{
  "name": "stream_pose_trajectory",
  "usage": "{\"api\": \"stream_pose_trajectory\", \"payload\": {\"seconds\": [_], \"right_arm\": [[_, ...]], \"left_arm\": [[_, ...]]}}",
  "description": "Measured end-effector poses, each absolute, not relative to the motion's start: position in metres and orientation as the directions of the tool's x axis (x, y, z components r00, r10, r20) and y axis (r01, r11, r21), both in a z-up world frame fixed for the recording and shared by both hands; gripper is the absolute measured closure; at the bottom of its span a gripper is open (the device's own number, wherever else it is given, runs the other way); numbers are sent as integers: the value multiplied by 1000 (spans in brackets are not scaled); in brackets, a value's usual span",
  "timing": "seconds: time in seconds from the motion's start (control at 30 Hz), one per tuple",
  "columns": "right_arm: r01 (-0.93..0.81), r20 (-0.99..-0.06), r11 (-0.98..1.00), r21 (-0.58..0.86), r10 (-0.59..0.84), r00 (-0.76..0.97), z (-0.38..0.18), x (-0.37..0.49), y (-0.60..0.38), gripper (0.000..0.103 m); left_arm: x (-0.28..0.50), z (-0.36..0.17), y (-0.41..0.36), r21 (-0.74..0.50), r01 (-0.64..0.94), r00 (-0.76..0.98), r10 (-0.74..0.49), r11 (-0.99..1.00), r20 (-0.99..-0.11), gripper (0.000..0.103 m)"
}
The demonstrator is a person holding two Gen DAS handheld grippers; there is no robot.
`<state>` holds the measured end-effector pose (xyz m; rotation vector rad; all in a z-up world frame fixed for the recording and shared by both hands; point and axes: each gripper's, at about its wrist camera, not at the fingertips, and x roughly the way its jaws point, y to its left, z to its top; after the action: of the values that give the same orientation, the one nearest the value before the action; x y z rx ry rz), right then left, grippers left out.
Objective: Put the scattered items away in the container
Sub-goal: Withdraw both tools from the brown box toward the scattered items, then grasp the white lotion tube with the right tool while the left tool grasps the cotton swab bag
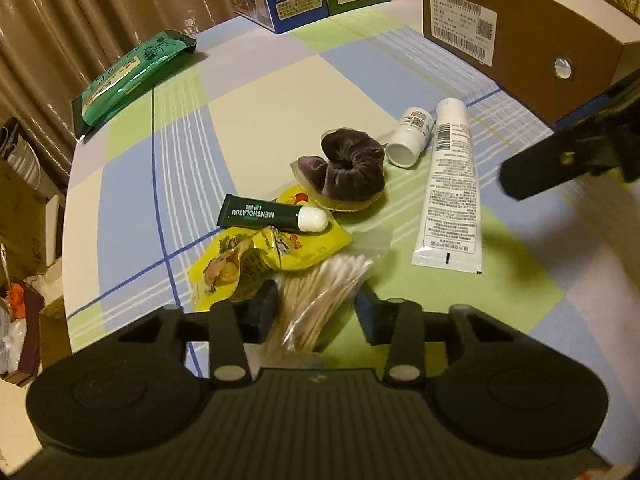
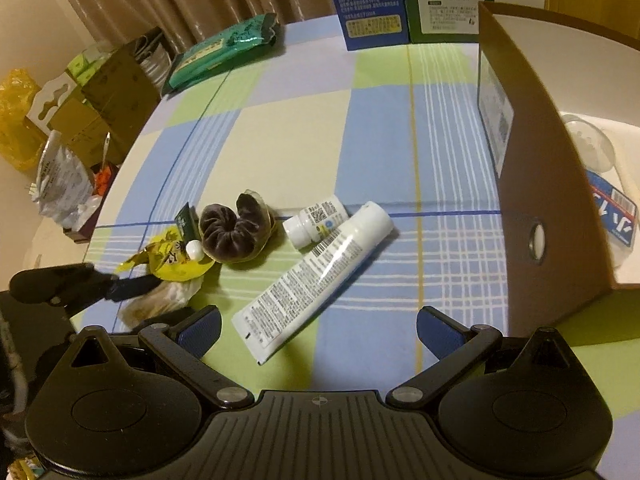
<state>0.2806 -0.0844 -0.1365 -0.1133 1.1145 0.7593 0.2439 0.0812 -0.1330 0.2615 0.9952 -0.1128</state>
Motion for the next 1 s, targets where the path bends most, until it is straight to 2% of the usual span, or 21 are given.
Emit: {"api": "stream_pose_trajectory", "payload": {"seconds": [0.07,0.33,0.4,0.63,0.7,0.9,1.0], "right_arm": [[-600,-846,751,274,485,221,-141,282,-80,2],[-585,-850,776,237,457,263,-154,289,-61,3],[-575,-847,789,218,446,290,-157,291,-57,16],[-532,-845,828,178,405,348,-169,301,-47,38],[-554,-844,820,142,393,365,-169,299,-46,51],[-621,-859,777,105,386,338,-169,294,-51,66],[-677,-867,730,98,396,301,-168,283,-61,68]], "left_arm": [[239,-132,83,153,227,540,7,962,-842,72],[199,-127,89,99,214,502,-22,972,-864,72],[192,-125,95,81,189,492,-23,979,-871,72],[186,-119,111,44,93,476,-6,995,-879,73],[187,-118,114,35,71,475,-2,997,-880,73],[191,-117,119,10,29,466,-5,1000,-885,73],[193,-118,120,12,18,462,2,1000,-887,72]]}}
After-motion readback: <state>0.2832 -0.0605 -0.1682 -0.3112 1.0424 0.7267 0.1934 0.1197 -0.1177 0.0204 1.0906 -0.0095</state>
